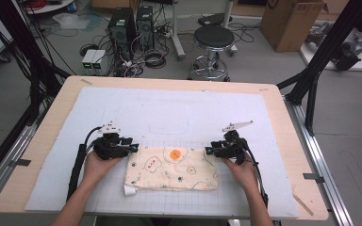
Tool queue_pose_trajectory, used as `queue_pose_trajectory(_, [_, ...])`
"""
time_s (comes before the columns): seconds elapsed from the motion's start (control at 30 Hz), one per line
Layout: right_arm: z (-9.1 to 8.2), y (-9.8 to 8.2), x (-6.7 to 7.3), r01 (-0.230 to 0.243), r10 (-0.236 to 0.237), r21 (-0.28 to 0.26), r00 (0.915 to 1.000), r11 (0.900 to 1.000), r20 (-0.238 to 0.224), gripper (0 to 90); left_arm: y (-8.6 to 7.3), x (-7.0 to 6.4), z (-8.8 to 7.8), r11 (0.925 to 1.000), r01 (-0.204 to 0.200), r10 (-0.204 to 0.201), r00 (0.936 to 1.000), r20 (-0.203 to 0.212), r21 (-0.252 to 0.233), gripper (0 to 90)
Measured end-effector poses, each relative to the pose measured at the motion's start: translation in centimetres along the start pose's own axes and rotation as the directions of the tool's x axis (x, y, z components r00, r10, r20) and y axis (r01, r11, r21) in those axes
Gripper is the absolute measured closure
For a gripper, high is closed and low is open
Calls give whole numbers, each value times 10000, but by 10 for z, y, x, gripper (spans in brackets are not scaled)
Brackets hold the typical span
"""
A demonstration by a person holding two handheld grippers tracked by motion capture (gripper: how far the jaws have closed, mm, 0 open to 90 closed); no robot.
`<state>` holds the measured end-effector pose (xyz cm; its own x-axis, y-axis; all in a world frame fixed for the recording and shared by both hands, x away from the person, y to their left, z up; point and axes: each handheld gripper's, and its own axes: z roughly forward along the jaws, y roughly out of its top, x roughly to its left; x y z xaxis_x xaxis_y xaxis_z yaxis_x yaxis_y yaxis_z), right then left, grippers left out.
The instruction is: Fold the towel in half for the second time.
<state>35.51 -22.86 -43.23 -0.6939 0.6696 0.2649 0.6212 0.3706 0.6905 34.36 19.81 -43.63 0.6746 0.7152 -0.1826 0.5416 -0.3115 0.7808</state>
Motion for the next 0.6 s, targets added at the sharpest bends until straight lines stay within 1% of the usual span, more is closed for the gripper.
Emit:
queue_pose_trajectory(0.03, [0, 0, 0, 23, -23, 14, 10000, 10000, 5, 571, 0, 1, 1, 9999, -60, 60, 10000, -11, 135, 576])
queue_pose_trajectory(0.13, [1, -1, 0, 41, -40, 84, 10000, 10000, -35, 574, -2, 0, 3, 9995, -159, 160, 9999, -22, 286, 613])
queue_pose_trajectory(0.2, [1, -1, 1, 89, -89, 119, 10000, 9999, 16, 590, -2, 0, 3, 9987, -290, 292, 9996, -53, 422, 618])
queue_pose_trajectory(0.37, [3, -2, 0, 81, -78, 347, 9999, 9994, -87, 626, -3, 0, 4, 9982, -271, 269, 9996, 50, 535, 647])
queue_pose_trajectory(0.47, [5, -4, 0, 143, -138, 454, 9998, 9989, -124, 647, -3, -1, 4, 9967, -478, 480, 9988, -20, 652, 662])
queue_pose_trajectory(0.5, [5, -4, 1, 140, -135, 484, 9999, 9987, -104, 661, -3, -2, 4, 9968, -459, 461, 9989, -29, 647, 669])
queue_pose_trajectory(0.57, [5, -4, 1, 162, -156, 482, 9998, 9987, -127, 679, -3, -3, 4, 9952, -639, 644, 9979, -55, 745, 685])
queue_pose_trajectory(0.6, [5, -4, 1, 166, -160, 474, 9998, 9987, -130, 702, -3, -3, 4, 9950, -673, 679, 9977, -52, 741, 699])
